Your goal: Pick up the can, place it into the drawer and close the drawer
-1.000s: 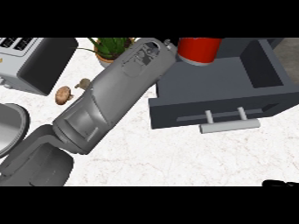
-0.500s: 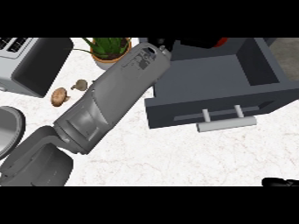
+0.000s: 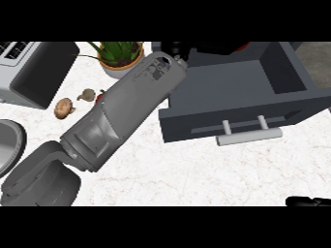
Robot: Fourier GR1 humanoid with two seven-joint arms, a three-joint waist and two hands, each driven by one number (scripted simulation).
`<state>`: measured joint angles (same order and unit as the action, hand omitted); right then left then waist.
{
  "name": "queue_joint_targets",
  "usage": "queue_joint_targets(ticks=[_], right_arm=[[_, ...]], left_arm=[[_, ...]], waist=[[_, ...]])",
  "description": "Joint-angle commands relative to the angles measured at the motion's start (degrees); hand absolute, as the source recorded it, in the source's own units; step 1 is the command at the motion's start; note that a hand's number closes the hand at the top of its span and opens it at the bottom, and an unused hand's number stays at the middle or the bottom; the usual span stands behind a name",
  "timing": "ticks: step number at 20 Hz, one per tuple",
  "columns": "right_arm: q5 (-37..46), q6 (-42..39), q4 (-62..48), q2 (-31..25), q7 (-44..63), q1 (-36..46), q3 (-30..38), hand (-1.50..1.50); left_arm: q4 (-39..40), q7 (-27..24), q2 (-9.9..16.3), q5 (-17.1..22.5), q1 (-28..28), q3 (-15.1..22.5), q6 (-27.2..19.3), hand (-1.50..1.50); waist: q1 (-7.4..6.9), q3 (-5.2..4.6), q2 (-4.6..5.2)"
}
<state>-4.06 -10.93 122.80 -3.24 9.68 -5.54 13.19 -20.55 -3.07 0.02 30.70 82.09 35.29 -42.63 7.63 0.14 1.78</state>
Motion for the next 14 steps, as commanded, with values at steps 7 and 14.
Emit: queue_joint_targets(ticks=[7, 14], right_arm=[[7.5, -0.5, 3.3, -3.6, -4.4, 0.4, -0.1, -1.5], [15.4, -0.9, 4.5, -7.3, -7.3, 2.4, -1.5, -1.5]], left_arm=[[-0.9, -2.6, 0.0, 4.3, -2.0, 0.2, -3.2, -1.5], [-1.8, -1.4, 0.0, 7.9, 0.9, -0.7, -2.1, -1.5]], waist=[[-0.04, -0.02, 0.05], [-1.45, -0.03, -0.22]])
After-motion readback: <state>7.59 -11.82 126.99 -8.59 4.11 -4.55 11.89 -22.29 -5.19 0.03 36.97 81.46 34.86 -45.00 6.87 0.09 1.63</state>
